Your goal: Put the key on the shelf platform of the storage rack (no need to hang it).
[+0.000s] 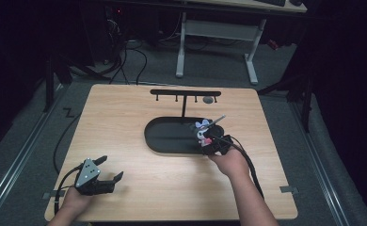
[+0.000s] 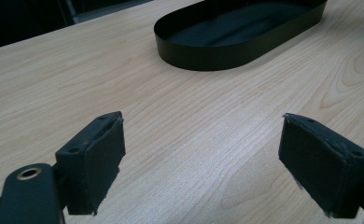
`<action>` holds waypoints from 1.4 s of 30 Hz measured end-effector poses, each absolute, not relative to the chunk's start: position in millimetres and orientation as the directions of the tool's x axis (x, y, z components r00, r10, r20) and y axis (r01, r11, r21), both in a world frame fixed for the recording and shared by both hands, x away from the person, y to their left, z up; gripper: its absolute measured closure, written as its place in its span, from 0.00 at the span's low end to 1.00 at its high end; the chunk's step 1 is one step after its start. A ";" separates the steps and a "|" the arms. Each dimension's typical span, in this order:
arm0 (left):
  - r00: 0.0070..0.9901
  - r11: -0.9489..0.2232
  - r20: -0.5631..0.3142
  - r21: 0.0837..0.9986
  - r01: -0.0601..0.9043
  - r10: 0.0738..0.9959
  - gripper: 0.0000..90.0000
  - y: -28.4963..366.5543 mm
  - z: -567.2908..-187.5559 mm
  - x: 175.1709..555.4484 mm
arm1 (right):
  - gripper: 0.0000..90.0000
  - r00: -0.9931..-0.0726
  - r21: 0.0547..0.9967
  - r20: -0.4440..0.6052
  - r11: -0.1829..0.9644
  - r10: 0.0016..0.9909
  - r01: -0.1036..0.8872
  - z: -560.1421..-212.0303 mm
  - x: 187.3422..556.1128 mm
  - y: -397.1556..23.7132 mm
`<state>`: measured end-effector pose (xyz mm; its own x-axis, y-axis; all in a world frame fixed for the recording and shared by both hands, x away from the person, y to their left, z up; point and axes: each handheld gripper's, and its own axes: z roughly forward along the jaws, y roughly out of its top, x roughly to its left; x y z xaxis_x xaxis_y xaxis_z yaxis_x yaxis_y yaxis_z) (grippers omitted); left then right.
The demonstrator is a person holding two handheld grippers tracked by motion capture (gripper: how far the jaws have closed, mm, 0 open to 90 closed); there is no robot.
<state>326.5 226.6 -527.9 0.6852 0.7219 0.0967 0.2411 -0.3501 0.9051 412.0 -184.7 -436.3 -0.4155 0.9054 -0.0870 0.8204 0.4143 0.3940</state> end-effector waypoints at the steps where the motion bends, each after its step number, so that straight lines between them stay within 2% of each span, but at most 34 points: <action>1: 0.685 -0.351 0.097 0.905 0.241 0.722 0.17 226.6 -527.9 326.5 | 0.53 -0.418 0.391 -0.086 0.417 0.904 0.821 -437.4 413.8 -183.3; 19: 0.685 -0.349 0.096 0.906 0.241 0.722 0.17 226.7 -527.9 326.4 | 0.53 -0.421 0.377 -0.068 0.414 0.904 0.829 -454.3 429.0 -173.2; 42: 0.686 -0.347 0.095 0.907 0.239 0.721 0.17 226.8 -528.0 326.6 | 0.52 -0.364 0.373 -0.062 0.360 0.929 0.855 -474.6 455.5 -171.8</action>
<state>326.6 226.8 -528.0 0.6862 0.7212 0.0949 0.2389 -0.3467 0.9070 455.5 -171.8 -474.6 -0.3638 0.9294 -0.0621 0.8552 0.3597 0.3733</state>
